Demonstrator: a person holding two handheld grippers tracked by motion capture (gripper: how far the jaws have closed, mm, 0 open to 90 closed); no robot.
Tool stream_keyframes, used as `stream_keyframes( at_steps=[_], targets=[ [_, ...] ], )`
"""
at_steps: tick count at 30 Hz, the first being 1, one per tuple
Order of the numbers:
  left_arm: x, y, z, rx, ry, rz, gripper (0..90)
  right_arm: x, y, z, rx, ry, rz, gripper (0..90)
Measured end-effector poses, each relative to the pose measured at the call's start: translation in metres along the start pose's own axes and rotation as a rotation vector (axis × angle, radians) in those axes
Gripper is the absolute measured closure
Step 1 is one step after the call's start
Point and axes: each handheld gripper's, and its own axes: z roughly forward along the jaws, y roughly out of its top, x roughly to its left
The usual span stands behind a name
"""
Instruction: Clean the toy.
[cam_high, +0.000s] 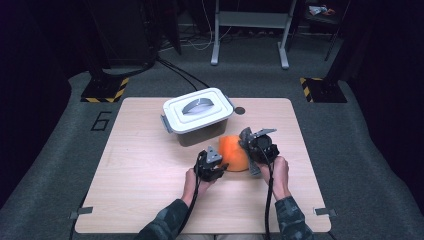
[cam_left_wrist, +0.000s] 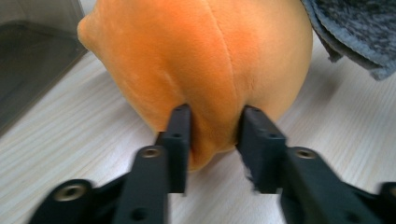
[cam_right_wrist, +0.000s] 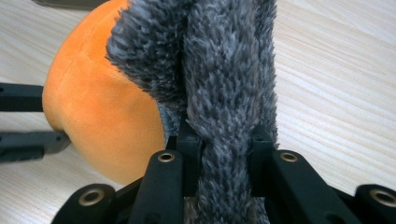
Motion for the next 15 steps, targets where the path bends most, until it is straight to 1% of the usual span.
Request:
stream_keyframes(
  at_steps=[1, 2, 4, 7, 8, 10, 11, 13, 14, 15],
  targets=[
    [-0.001, 0.0, 0.0, -0.006, -0.001, -0.003, 75.0, -0.001, -0.001, -0.001, 0.001, 0.0, 0.007, 73.6],
    [-0.001, 0.001, 0.0, -0.007, 0.0, 0.002, 77.0, -0.002, -0.001, -0.002, -0.002, 0.005, 0.007, 73.5],
    [-0.001, 0.004, -0.002, -0.015, -0.009, 0.003, 80.1, -0.004, -0.002, -0.005, -0.007, 0.004, 0.021, 73.5],
    [-0.004, 0.012, -0.008, -0.03, -0.039, 0.006, 82.3, -0.008, -0.003, -0.013, -0.01, -0.006, 0.041, 73.6],
    [-0.005, 0.015, -0.01, -0.036, -0.047, 0.01, 83.0, -0.009, -0.003, -0.016, -0.021, -0.003, 0.037, 73.6],
    [-0.007, 0.02, -0.013, -0.047, -0.07, -0.008, 83.7, -0.007, -0.001, -0.024, -0.031, 0.008, 0.038, 73.5],
    [-0.008, 0.023, -0.014, -0.054, -0.074, -0.006, 83.9, -0.005, 0.0, -0.028, -0.04, 0.005, 0.029, 73.5],
    [-0.011, 0.026, -0.016, -0.055, -0.077, 0.005, 84.0, 0.001, 0.004, -0.036, -0.059, 0.025, 0.013, 73.5],
    [-0.012, 0.027, -0.017, -0.058, -0.086, 0.009, 84.2, 0.004, 0.006, -0.039, -0.066, 0.027, 0.004, 73.5],
    [-0.014, 0.028, -0.017, -0.057, -0.085, 0.023, 84.3, 0.008, 0.009, -0.043, -0.075, 0.029, -0.009, 73.4]
  ],
)
